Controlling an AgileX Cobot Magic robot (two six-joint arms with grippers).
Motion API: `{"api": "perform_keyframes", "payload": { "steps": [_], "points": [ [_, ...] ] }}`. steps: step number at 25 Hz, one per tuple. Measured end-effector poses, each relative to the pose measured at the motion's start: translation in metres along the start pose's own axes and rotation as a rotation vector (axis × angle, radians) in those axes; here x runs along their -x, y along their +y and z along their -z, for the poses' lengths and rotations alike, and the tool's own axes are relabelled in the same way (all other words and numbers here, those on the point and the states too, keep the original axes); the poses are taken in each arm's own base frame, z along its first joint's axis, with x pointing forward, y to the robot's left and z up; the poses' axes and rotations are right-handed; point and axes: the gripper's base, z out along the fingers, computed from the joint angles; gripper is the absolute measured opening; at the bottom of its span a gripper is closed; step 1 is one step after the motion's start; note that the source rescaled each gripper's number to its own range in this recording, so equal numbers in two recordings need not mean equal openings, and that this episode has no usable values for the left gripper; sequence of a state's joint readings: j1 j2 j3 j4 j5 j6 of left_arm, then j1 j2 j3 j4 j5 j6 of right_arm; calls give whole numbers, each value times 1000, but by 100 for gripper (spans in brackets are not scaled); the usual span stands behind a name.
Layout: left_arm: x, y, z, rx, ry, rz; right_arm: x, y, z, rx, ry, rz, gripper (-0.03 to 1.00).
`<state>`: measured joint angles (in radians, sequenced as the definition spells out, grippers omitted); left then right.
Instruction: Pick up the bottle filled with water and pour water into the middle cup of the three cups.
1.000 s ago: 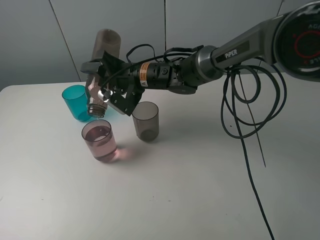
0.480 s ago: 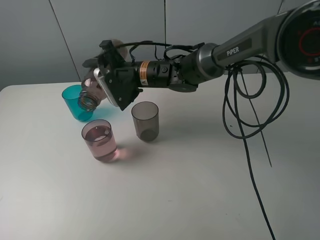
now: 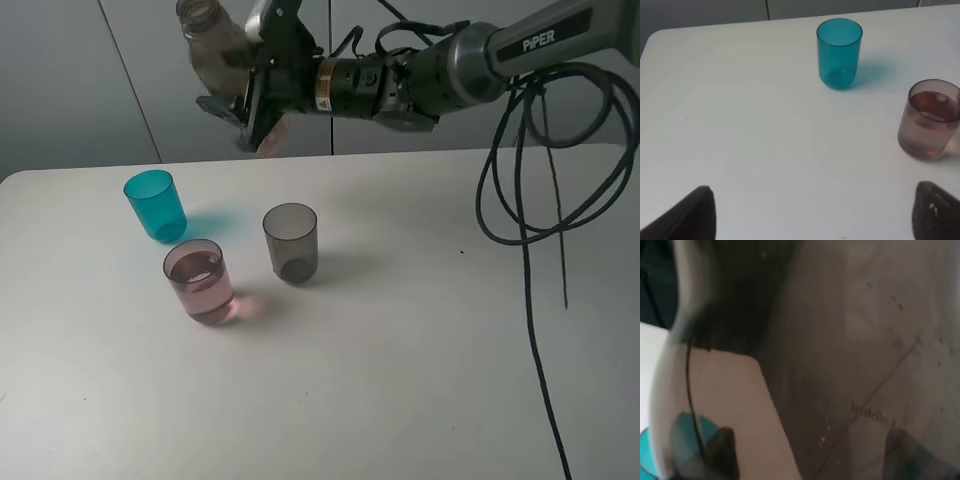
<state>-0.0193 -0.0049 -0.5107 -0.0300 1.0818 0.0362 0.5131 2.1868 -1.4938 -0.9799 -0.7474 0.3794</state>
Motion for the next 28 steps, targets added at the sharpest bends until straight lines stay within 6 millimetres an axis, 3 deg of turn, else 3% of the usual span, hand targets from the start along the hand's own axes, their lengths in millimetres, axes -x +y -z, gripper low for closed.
{"api": "perform_keyframes", "payload": {
  "steps": [8,15,22,28],
  "points": [
    [0,0,0,0,0,0,-22,-45,81,-214,82,-263,0],
    [0,0,0,0,0,0,-52,-61,145,-371,154,-383,0],
    [0,0,0,0,0,0,-91,-71,173,-496,205,-462,0],
    [0,0,0,0,0,0,-133,-62,171,-502,237,-368,0]
  ]
}}
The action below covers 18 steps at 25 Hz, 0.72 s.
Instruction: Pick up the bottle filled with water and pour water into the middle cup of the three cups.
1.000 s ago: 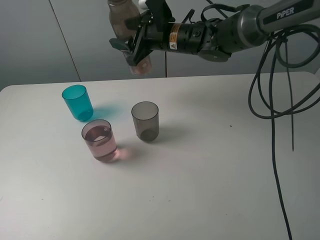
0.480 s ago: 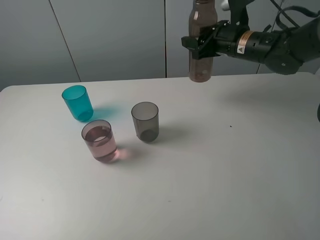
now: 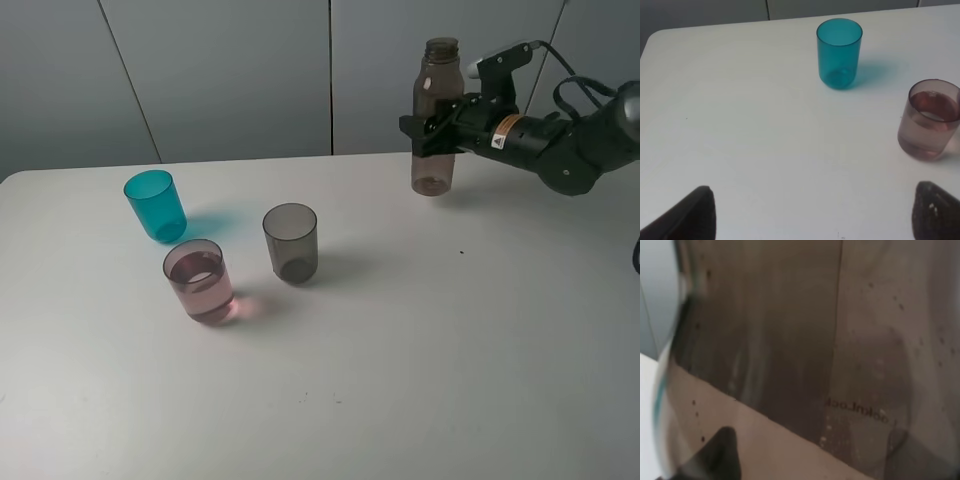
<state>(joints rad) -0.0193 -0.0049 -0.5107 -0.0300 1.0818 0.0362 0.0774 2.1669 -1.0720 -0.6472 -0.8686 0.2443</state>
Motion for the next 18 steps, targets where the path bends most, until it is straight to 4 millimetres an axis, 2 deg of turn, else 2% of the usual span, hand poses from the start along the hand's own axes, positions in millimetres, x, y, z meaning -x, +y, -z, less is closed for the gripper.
{"api": "perform_keyframes", "payload": {
  "steps": [5,12,18],
  "points": [
    [0,0,0,0,0,0,-15,4,-4,21,-57,91,0],
    [0,0,0,0,0,0,-31,4,-7,10,-48,62,0],
    [0,0,0,0,0,0,-32,3,-7,-1,-48,3,0]
  ]
}}
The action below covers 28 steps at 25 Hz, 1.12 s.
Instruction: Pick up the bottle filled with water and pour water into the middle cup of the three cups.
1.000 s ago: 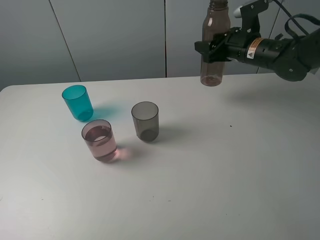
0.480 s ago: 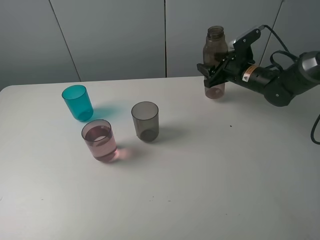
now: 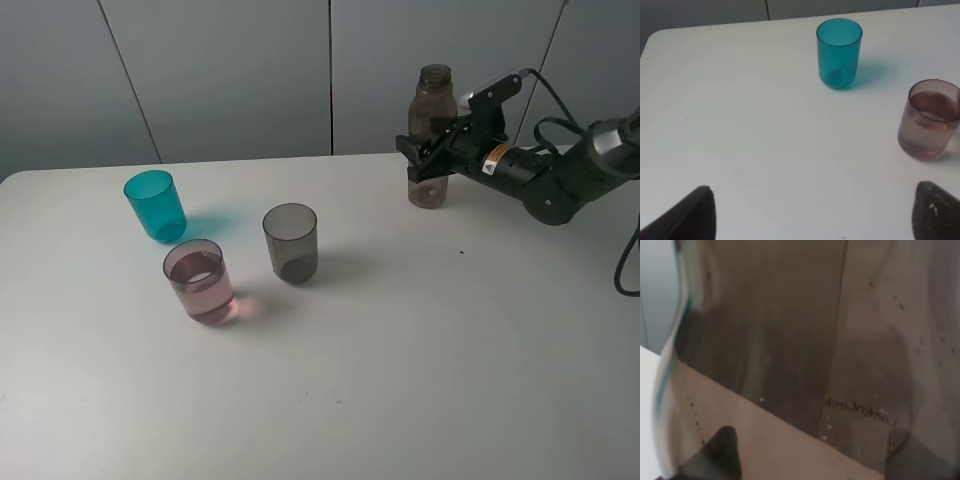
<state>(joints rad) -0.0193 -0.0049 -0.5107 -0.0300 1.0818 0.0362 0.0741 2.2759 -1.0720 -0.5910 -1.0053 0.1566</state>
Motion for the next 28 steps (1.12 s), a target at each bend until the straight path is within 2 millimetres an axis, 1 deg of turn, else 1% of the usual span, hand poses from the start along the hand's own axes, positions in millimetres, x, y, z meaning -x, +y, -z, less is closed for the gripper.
{"api": "perform_keyframes", "payload": {
  "steps": [8,9,10,12,13,14,15,16,18,22,25,28],
  "points": [
    [0,0,0,0,0,0,0,0,0,-1,5,-55,0],
    [0,0,0,0,0,0,0,0,0,-1,5,-68,2],
    [0,0,0,0,0,0,0,0,0,-1,5,-79,13],
    [0,0,0,0,0,0,-1,0,0,-2,8,-101,55],
    [0,0,0,0,0,0,-1,0,0,-2,10,-108,68],
    [0,0,0,0,0,0,-1,0,0,-2,10,-113,79],
    [0,0,0,0,0,0,-1,0,0,-3,12,-116,87],
    [0,0,0,0,0,0,-2,0,0,-4,17,-118,92],
    [0,0,0,0,0,0,-3,-1,2,-7,26,-124,95],
    [0,0,0,0,0,0,-4,-2,14,-32,87,-131,96],
    [0,0,0,0,0,0,-3,-4,29,-58,135,-142,96],
    [0,0,0,0,0,0,-1,-1,49,-75,176,-158,96]
  ]
}}
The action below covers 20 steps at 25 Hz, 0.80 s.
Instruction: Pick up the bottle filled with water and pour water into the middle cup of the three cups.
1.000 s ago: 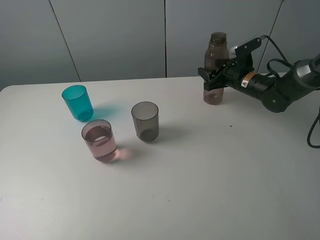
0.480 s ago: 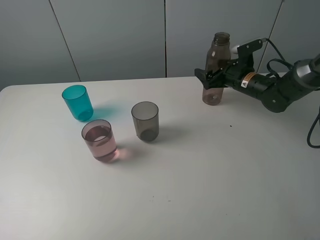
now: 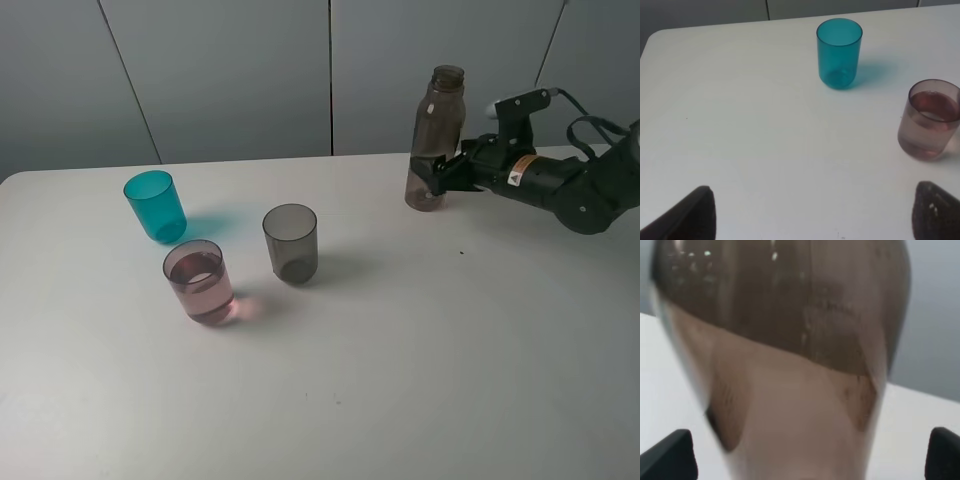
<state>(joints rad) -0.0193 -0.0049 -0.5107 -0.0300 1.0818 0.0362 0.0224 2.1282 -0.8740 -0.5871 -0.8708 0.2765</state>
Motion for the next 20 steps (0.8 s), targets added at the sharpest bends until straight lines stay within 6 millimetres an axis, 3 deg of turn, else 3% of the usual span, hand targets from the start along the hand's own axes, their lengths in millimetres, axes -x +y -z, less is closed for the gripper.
{"api": "perform_keyframes", "payload": {
  "steps": [7,12,17,20],
  "points": [
    [0,0,0,0,0,3,26,7,63,-103,65,-10,96],
    [0,0,0,0,0,3,83,13,114,-224,29,-48,96],
    [0,0,0,0,0,3,142,32,190,-400,-7,-35,96],
    [0,0,0,0,0,3,167,48,243,-497,-26,-74,96]
  ]
}}
